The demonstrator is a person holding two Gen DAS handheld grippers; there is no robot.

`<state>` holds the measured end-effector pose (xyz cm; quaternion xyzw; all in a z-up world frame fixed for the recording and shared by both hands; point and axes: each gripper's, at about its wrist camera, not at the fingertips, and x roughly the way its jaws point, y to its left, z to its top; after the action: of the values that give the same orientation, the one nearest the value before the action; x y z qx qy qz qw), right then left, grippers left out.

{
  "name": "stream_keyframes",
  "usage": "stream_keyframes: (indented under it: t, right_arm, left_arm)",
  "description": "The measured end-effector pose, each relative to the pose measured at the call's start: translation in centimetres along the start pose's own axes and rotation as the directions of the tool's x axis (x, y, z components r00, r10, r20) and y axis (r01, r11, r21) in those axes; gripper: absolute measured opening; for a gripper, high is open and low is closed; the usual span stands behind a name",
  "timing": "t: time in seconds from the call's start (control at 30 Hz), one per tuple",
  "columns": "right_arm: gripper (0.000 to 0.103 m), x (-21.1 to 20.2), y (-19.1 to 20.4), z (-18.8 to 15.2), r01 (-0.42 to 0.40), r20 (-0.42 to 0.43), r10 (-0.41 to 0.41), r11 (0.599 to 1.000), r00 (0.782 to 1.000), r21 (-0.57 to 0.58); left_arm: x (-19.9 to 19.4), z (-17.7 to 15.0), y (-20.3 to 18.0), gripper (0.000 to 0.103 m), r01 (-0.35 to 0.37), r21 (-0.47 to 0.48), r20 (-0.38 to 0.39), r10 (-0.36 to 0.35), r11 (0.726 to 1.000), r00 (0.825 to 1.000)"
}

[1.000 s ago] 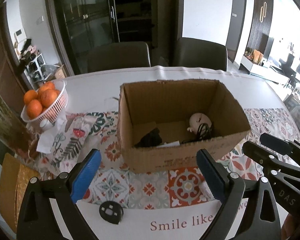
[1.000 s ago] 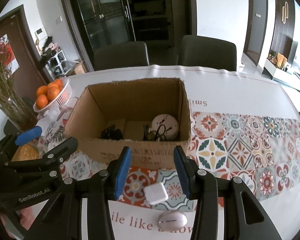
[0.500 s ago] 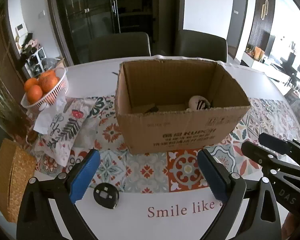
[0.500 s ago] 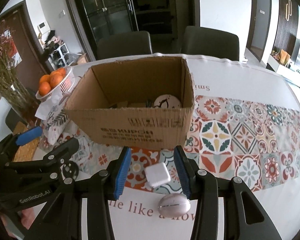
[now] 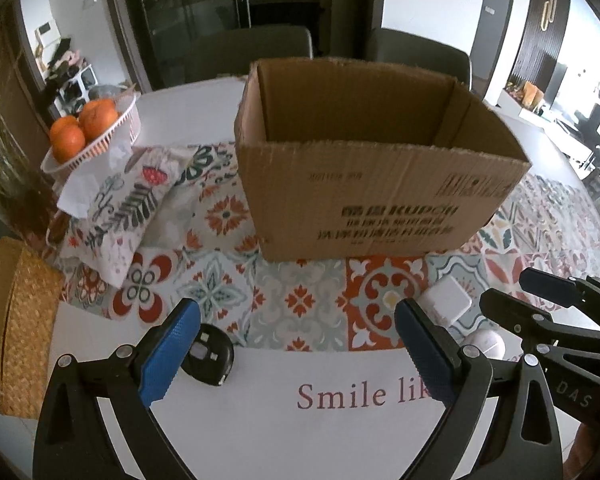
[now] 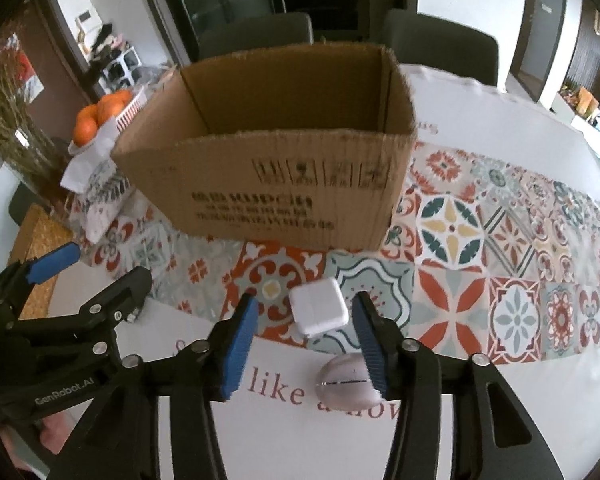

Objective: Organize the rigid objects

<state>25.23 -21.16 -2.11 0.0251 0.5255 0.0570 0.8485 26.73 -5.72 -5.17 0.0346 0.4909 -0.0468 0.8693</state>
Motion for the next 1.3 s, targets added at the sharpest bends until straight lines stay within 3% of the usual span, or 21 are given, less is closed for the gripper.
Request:
stream_keyframes:
  t: [0.7, 1.3]
  right_arm:
    - [0.06, 6.8, -0.8, -0.4, -0.013, -0.18, 0.012, 1.0, 0.984, -0.004]
    - [0.06, 10.0, -0.7, -0.5, 0.005, -0.223, -0.007, 1.0, 0.975, -0.009]
  left_arm:
    - [5.7, -1.3, 0.7, 0.099, -0.056, -0.023, -0.154, 0.052, 0.998, 0.987]
    - [8.5, -1.3, 1.3, 0.099, -0.072, -0.012, -0.203, 0.068, 0.997, 0.977]
